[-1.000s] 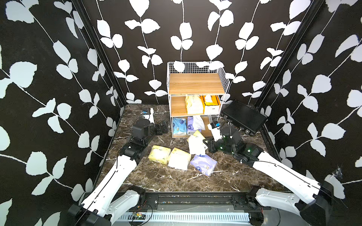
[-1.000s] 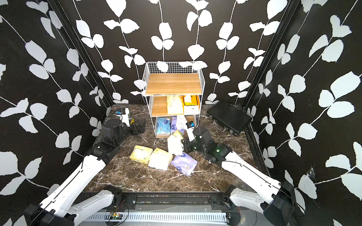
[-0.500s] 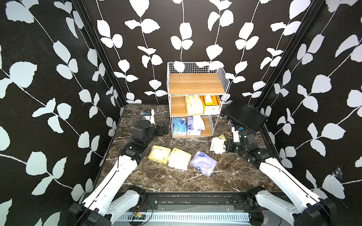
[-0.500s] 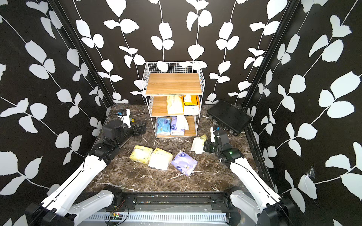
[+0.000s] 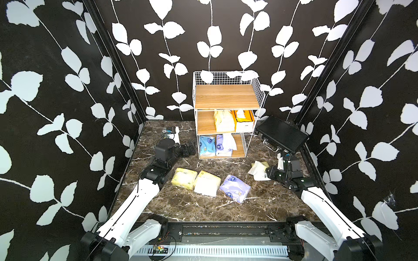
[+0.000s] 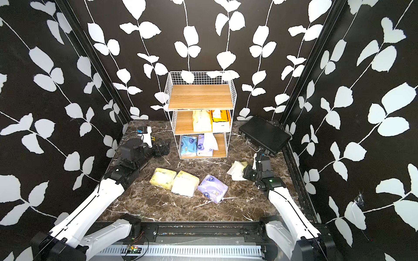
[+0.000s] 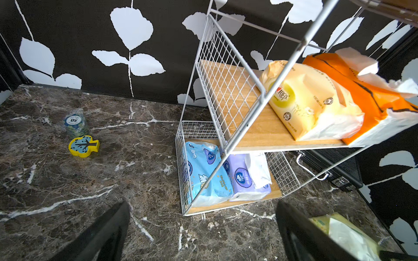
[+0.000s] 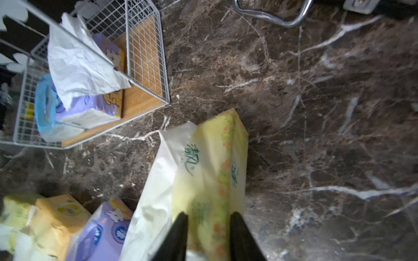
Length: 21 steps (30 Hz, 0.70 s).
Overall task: Remove the tissue boxes from the shelf
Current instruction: Place the box of tissues at the center of the board, then adjust the box of tissues at the center of the board.
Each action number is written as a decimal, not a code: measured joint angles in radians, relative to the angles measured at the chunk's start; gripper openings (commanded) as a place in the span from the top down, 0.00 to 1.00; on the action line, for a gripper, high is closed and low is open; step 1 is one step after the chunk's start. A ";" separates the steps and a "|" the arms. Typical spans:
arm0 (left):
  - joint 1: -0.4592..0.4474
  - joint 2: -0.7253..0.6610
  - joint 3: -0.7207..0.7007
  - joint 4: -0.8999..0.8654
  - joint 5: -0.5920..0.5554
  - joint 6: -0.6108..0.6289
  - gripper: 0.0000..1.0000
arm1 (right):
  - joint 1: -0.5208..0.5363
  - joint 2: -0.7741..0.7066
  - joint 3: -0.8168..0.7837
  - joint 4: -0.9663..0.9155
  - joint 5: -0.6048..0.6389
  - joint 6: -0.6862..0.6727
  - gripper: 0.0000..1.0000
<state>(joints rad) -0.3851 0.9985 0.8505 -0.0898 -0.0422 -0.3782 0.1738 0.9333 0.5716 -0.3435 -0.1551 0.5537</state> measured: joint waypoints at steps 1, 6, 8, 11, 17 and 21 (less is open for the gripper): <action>0.000 0.002 -0.003 0.003 0.001 -0.002 0.01 | 0.000 -0.014 0.000 -0.007 0.010 -0.001 0.41; 0.000 0.004 -0.008 0.008 0.008 -0.015 0.01 | -0.001 -0.071 0.000 -0.043 0.036 -0.005 0.38; 0.000 0.004 -0.011 0.009 0.010 -0.020 0.01 | -0.004 -0.071 0.001 -0.047 0.041 -0.008 0.38; 0.000 0.003 -0.017 0.012 0.015 -0.026 0.01 | -0.004 -0.040 0.005 -0.041 0.034 -0.016 0.38; 0.000 0.002 -0.018 0.012 0.025 -0.037 0.01 | -0.004 0.238 0.099 0.007 -0.048 -0.042 0.41; 0.000 -0.003 -0.018 0.011 0.027 -0.041 0.01 | 0.007 0.377 0.132 0.078 -0.080 -0.046 0.43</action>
<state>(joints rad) -0.3851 0.9951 0.8330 -0.0784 -0.0154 -0.4191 0.1806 1.3106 0.7040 -0.2657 -0.2352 0.5079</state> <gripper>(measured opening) 0.989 0.581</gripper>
